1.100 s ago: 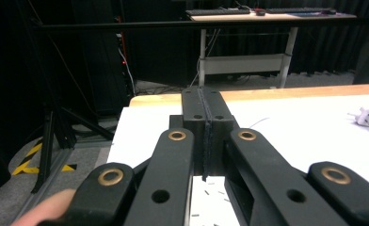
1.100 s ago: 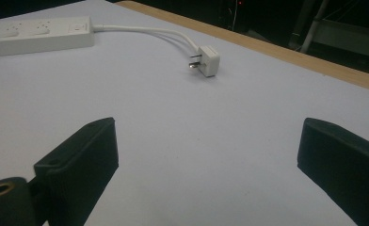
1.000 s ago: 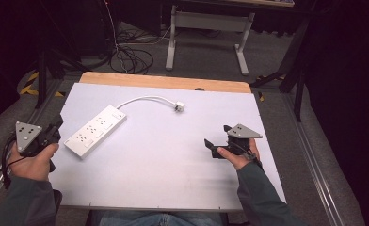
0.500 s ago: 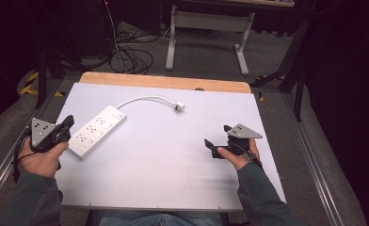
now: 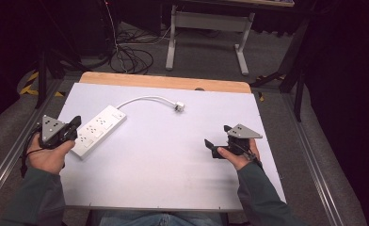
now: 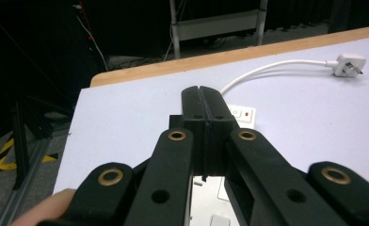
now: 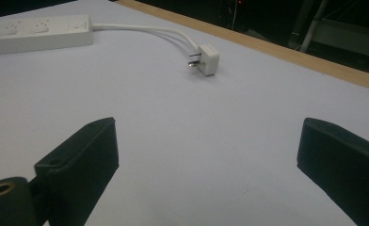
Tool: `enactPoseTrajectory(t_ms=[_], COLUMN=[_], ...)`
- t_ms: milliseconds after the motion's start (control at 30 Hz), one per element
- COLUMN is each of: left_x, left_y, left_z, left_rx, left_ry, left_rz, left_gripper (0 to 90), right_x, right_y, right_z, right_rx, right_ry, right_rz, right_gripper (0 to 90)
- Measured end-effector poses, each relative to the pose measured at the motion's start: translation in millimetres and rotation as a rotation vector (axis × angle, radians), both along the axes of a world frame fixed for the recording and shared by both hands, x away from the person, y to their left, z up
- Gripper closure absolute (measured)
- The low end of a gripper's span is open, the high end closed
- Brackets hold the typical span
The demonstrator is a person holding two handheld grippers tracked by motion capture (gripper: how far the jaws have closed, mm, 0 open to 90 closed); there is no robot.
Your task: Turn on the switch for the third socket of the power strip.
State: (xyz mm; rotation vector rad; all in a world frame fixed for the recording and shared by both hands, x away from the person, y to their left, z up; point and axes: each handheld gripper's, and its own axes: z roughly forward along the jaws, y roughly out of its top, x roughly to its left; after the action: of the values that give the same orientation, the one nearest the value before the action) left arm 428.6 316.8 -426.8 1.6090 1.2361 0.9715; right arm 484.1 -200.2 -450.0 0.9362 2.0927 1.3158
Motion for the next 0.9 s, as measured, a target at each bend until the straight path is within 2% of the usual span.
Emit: enactPoseTrajectory(t_ms=[533,900], left_x=[7.1,10.4], left_y=[-1.9,-3.1], left_z=[-6.8,-11.4], left_rx=[0.023,0.034], left_ry=[0.102,0.155], left_rz=[-0.026,-0.041], left_gripper=[90.0,90.0], right_x=[0.1,0.3], right_y=[0.2,0.3], right_z=[0.0,-0.1], right_rx=[-0.001,-0.002], right_ry=[-0.002,-0.002], right_rz=[0.001,0.001], right_gripper=[6.4,6.4])
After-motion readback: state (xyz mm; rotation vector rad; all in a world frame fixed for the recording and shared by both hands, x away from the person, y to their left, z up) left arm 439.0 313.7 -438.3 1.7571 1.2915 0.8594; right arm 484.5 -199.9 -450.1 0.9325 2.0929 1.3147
